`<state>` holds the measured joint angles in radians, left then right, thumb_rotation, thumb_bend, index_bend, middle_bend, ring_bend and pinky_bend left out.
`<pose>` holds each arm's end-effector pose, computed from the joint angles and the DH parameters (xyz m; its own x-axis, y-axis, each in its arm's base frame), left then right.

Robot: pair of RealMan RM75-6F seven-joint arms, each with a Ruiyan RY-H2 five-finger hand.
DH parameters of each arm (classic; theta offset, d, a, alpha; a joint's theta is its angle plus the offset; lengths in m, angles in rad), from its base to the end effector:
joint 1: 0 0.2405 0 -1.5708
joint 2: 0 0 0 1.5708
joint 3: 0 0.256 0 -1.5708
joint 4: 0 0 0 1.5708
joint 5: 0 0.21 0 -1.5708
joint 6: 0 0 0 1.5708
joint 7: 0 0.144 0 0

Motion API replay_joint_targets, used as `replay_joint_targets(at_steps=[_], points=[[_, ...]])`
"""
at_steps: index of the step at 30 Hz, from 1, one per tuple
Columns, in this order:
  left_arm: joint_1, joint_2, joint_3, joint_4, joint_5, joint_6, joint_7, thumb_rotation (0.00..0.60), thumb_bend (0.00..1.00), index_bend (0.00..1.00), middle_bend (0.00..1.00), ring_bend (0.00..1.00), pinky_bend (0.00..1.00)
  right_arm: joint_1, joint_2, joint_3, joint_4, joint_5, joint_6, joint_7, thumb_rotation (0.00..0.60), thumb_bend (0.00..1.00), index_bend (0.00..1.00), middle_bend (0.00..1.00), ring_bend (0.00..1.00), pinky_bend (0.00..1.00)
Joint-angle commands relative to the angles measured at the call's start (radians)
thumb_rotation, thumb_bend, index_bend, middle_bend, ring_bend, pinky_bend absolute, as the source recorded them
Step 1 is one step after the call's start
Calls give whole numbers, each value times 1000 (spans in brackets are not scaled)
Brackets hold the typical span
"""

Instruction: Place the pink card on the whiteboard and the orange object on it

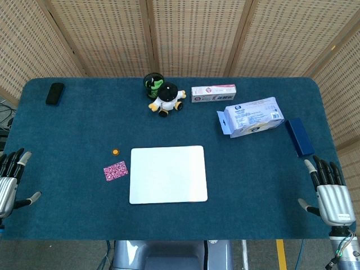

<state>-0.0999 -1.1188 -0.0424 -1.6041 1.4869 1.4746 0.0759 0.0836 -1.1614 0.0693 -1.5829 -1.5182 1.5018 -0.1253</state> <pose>-0.3127 0.1843 0.1583 0.4703 0.0127 0.8824 0.8825 -0.0100 -0.4702 -0.3084 -0.1847 0.1521 0.4946 0.0354 0.8684 -0.8684 -0.0213 0.4955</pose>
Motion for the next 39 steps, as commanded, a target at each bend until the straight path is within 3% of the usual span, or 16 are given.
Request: replay_joint_targets(at_steps=[1, 12, 18, 21, 25, 28, 33, 39], points=[[0, 1, 1, -1, -1, -2, -1, 600, 0, 0, 0, 0, 0, -1, 0, -1, 1, -1, 1, 1, 600, 0, 0, 0, 0, 0], [-22, -3, 11, -12, 13, -45, -10, 600, 0, 0, 0, 0, 0, -4, 7, -2, -9, -1, 3, 8, 600, 0, 0, 0, 0, 0], [-108, 1, 1, -82, -36, -215, -20, 600, 0, 0, 0, 0, 0, -1, 10, -2, -12, 7, -10, 10, 600, 0, 0, 0, 0, 0], [-159, -8, -25, -122, -110, -303, 35, 600, 0, 28, 0, 0, 0, 0, 12, -3, -13, 7, -13, 13, 600, 0, 0, 0, 0, 0], [-221, -51, -61, -157, -235, -393, 135, 600, 0, 173, 0, 0, 0, 1, 15, -5, -16, 6, -18, 19, 600, 0, 0, 0, 0, 0], [-272, -89, -88, -174, -350, -455, 203, 600, 10, 225, 0, 0, 0, 3, 15, -7, -15, 6, -24, 24, 600, 0, 0, 0, 0, 0], [-327, -146, -121, -171, -488, -476, 284, 600, 87, 262, 0, 0, 0, 7, 16, -8, -11, 11, -35, 31, 600, 0, 0, 0, 0, 0], [-389, -222, -143, -157, -650, -457, 388, 600, 92, 268, 0, 0, 0, 8, 17, -7, -11, 13, -38, 34, 600, 0, 0, 0, 0, 0]])
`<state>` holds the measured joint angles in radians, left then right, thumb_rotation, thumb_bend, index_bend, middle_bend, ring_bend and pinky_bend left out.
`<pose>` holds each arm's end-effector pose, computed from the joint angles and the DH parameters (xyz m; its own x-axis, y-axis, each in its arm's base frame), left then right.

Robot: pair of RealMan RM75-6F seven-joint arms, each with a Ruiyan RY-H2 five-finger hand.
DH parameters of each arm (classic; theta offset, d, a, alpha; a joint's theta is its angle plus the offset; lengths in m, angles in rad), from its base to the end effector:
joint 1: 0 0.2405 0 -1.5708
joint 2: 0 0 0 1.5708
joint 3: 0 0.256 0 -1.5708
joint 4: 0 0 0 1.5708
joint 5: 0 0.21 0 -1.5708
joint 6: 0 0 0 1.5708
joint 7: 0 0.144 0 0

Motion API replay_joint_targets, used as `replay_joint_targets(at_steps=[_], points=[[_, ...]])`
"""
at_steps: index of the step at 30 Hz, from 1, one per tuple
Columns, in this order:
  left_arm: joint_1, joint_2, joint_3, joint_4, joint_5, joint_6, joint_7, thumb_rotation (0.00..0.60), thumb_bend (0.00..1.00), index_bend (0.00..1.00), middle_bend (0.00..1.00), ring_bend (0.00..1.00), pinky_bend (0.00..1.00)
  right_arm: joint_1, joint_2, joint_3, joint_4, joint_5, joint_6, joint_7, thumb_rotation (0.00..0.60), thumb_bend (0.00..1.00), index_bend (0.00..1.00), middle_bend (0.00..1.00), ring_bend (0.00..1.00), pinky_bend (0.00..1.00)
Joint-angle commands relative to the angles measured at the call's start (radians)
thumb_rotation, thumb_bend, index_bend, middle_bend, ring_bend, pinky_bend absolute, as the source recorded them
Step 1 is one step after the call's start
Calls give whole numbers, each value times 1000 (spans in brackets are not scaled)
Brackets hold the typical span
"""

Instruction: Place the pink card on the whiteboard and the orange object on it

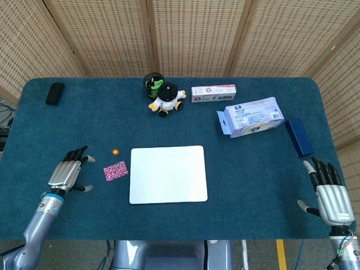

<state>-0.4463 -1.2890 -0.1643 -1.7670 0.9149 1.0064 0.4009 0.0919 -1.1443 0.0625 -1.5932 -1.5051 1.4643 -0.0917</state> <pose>-0.2437 0.2757 0.0510 0.3047 0.4027 0.8631 0.9412 0.0111 -0.3375 -0.3107 -0.1860 0.1515 0.4716 -0.0062 0.8818 -0.8817 -0.0212 0.4714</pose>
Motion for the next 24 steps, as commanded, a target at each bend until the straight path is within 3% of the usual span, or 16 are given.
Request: replay_joint_targets(at_steps=[1, 6, 13, 24], points=[[-52, -66, -24, 10, -101, 25, 79, 600, 92, 268, 0, 0, 0, 0, 1, -1, -2, 1, -1, 1, 600, 0, 0, 0, 0, 0], [-101, -132, -46, 25, -234, 57, 139, 600, 104, 268, 0, 0, 0, 2, 1, -4, -1, -1, -8, 0, 600, 0, 0, 0, 0, 0], [-155, -198, -55, 64, -339, 102, 205, 600, 154, 268, 0, 0, 0, 4, 5, -3, 0, 5, -14, 13, 600, 0, 0, 0, 0, 0], [-190, -297, -53, 149, -425, 138, 226, 600, 184, 269, 0, 0, 0, 4, 14, -5, -2, 1, -14, 32, 600, 0, 0, 0, 0, 0]])
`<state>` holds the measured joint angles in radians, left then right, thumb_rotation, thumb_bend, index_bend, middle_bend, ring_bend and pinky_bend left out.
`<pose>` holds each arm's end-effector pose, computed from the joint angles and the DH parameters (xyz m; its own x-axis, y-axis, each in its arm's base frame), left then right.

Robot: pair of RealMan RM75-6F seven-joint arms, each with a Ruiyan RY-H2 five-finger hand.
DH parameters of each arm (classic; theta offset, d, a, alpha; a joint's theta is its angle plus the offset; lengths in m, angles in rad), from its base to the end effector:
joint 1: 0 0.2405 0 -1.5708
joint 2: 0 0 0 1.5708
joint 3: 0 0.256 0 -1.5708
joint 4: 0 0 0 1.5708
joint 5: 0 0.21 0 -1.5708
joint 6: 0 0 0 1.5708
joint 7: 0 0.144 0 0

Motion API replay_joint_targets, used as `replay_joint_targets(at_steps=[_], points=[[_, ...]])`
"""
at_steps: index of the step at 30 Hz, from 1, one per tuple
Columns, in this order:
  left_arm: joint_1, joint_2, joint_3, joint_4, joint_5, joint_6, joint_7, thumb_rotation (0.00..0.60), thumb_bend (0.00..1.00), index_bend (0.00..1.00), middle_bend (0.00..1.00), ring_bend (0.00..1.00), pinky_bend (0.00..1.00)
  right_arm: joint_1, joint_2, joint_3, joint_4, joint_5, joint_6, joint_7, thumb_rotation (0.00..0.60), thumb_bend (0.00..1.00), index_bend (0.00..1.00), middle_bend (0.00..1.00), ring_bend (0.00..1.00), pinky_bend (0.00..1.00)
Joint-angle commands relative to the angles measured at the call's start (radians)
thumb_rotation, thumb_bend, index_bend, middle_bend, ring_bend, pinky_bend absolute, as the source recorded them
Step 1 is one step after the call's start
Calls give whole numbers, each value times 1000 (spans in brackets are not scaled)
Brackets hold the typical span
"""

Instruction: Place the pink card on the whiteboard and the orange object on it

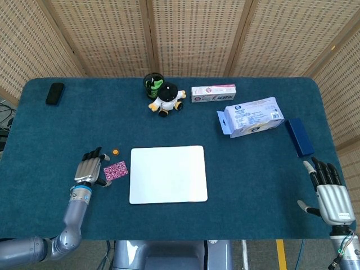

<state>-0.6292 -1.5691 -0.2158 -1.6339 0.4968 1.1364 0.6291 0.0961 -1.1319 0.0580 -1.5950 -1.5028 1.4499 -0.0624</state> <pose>-0.2155 0.3055 -0.0164 0.2472 0.4474 0.8595 0.9164 0.1801 -0.3573 -0.3121 -0.1864 0.1529 0.4553 -0.0230 0.8900 -0.8903 -0.0231 0.4548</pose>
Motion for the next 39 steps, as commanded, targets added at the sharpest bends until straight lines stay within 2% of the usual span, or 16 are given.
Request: replay_joint_targets(at_steps=[1, 9, 15, 31, 39], points=[[-9, -25, 0, 22, -6, 13, -2, 600, 183, 269, 0, 0, 0, 0, 2, 0, -1, -1, 0, 5, 600, 0, 0, 0, 0, 0], [-14, -59, 2, 45, -14, 31, -1, 600, 187, 279, 0, 0, 0, 1, 9, 1, -1, 5, -5, 19, 600, 0, 0, 0, 0, 0], [-18, -70, 4, 54, -23, 33, 6, 600, 257, 322, 0, 0, 0, 1, 12, 2, -1, 7, -5, 26, 600, 0, 0, 0, 0, 0], [-24, -79, 1, 62, -39, 33, 10, 600, 256, 326, 0, 0, 0, 2, 15, 1, -1, 9, -8, 33, 600, 0, 0, 0, 0, 0], [-25, -92, 4, 76, -44, 42, 17, 600, 297, 412, 0, 0, 0, 2, 19, 3, 0, 11, -8, 43, 600, 0, 0, 0, 0, 0]])
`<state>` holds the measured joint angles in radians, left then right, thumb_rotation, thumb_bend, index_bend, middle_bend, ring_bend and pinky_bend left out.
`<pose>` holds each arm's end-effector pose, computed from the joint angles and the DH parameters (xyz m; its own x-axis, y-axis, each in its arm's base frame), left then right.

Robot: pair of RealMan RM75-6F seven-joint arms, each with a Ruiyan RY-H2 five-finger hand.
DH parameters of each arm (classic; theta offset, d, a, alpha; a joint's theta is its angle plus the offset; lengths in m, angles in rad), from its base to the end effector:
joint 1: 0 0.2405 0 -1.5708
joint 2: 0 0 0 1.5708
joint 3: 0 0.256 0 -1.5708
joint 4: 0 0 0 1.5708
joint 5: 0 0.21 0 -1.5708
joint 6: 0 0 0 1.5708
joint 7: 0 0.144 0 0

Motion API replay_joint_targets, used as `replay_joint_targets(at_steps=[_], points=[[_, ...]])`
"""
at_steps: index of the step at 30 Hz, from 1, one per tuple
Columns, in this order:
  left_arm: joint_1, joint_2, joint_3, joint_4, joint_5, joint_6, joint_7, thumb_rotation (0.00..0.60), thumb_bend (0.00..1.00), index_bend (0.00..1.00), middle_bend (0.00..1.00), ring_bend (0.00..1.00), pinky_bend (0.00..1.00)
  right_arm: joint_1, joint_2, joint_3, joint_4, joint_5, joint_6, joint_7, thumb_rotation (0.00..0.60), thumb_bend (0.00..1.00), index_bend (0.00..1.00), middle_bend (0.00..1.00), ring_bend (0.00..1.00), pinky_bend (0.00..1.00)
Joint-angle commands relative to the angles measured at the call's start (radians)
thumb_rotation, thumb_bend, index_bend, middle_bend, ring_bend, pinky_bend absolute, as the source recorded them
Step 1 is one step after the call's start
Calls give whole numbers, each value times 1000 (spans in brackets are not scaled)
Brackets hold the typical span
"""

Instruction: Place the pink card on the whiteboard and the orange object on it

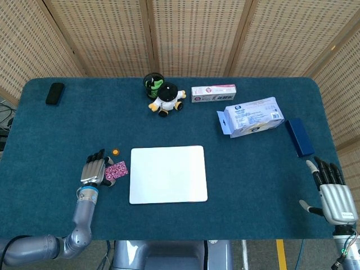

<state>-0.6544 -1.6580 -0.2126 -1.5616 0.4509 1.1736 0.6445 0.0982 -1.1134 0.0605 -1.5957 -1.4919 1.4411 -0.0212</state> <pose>-0.2133 0.3053 -0.0379 0.2399 0.4521 0.8591 0.9050 0.2160 -0.3664 -0.3149 -0.1877 0.1588 0.4330 -0.0281 0.9010 -0.9014 -0.0127 0.4328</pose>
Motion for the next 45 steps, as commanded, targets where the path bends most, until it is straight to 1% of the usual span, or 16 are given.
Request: replay_joint_targets(at_steps=[1, 6, 10, 17, 23, 32, 36, 39, 41, 45], points=[[0, -5, 1, 6, 3, 7, 2, 600, 306, 421, 0, 0, 0, -1, 1, 0, 0, 0, 1, 3, 600, 0, 0, 0, 0, 0], [3, -14, 3, 17, 17, 26, 1, 600, 314, 485, 0, 0, 0, 0, 2, 0, 0, 0, 1, 7, 600, 0, 0, 0, 0, 0], [10, -16, 6, 21, 29, 36, -3, 600, 310, 491, 0, 0, 0, 0, 3, 0, 1, 1, -1, 9, 600, 0, 0, 0, 0, 0], [19, 2, -7, 8, 41, 42, -16, 600, 308, 491, 0, 0, 0, 0, 2, -1, 1, 0, -1, 8, 600, 0, 0, 0, 0, 0], [28, 36, -20, -28, 62, 53, -29, 600, 306, 491, 0, 0, 0, 0, 2, -1, 1, 0, -1, 7, 600, 0, 0, 0, 0, 0], [34, 111, -39, -124, 113, 73, -40, 600, 306, 490, 0, 0, 0, 1, 1, -3, -1, 1, -4, 3, 600, 0, 0, 0, 0, 0], [16, 142, -31, -185, 164, 33, -36, 600, 304, 490, 0, 0, 0, 0, 1, -4, -3, -2, -2, 1, 600, 0, 0, 0, 0, 0], [-6, 148, -19, -210, 204, 0, -25, 600, 301, 490, 0, 0, 0, 0, 2, -3, -2, 0, -3, 3, 600, 0, 0, 0, 0, 0], [-20, 145, -11, -217, 230, -24, -23, 600, 297, 491, 0, 0, 0, 1, 1, -3, -1, 2, -6, 4, 600, 0, 0, 0, 0, 0], [-58, 126, 8, -203, 307, -109, -45, 600, 292, 490, 0, 0, 0, 3, 1, -3, 3, 5, -13, 7, 600, 0, 0, 0, 0, 0]])
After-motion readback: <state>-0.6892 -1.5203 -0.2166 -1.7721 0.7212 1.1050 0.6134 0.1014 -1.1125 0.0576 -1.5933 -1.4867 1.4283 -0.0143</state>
